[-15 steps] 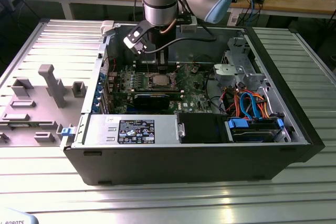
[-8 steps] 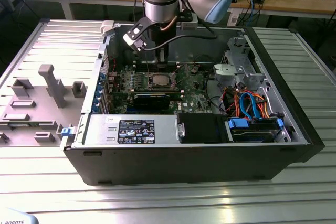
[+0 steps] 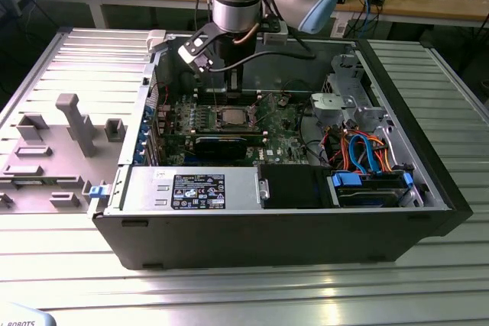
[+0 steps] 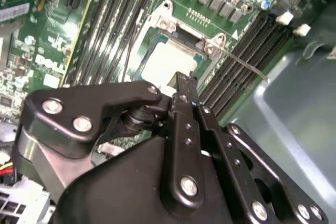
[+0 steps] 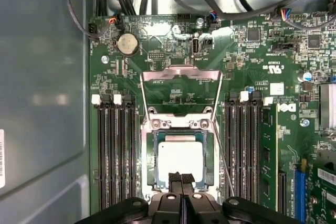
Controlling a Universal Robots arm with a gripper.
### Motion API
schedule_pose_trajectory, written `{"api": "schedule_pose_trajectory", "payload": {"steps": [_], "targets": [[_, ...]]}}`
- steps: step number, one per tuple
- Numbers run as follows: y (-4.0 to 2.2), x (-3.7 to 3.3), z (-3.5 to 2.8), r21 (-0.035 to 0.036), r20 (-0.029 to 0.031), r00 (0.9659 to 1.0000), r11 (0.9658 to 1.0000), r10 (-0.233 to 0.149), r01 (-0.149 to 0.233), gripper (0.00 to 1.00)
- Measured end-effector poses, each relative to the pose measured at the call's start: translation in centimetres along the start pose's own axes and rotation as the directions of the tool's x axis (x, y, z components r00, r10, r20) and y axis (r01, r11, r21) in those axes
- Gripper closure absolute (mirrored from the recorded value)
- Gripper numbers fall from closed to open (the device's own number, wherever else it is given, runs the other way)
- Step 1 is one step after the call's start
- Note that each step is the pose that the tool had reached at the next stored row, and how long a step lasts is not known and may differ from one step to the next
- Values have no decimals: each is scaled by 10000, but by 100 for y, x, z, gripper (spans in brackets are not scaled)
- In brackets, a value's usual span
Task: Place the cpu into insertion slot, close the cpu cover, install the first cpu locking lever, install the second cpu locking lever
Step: 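Close the cpu cover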
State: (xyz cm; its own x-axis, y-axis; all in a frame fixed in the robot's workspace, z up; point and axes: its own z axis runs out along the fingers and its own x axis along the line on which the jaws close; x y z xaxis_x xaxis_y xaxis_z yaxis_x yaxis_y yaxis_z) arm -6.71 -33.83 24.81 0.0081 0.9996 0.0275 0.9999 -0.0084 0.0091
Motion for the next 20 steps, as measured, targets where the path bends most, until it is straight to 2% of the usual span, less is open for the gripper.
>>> {"api": "schedule_pose_trajectory", "payload": {"steps": [2,3,7,9,17,20], "targets": [[1,2,-78,-1,-1,10000,10000,-1,1,89],[2,2,-90,0,0,10000,10000,-2,2,89],[1,3,-89,17,4,9999,9999,-110,110,89],[1,4,-86,56,0,9990,9989,-456,456,89],[1,5,-83,58,-2,9988,9988,-481,481,89],[23,5,-82,57,-3,9988,9988,-482,482,89]]}}
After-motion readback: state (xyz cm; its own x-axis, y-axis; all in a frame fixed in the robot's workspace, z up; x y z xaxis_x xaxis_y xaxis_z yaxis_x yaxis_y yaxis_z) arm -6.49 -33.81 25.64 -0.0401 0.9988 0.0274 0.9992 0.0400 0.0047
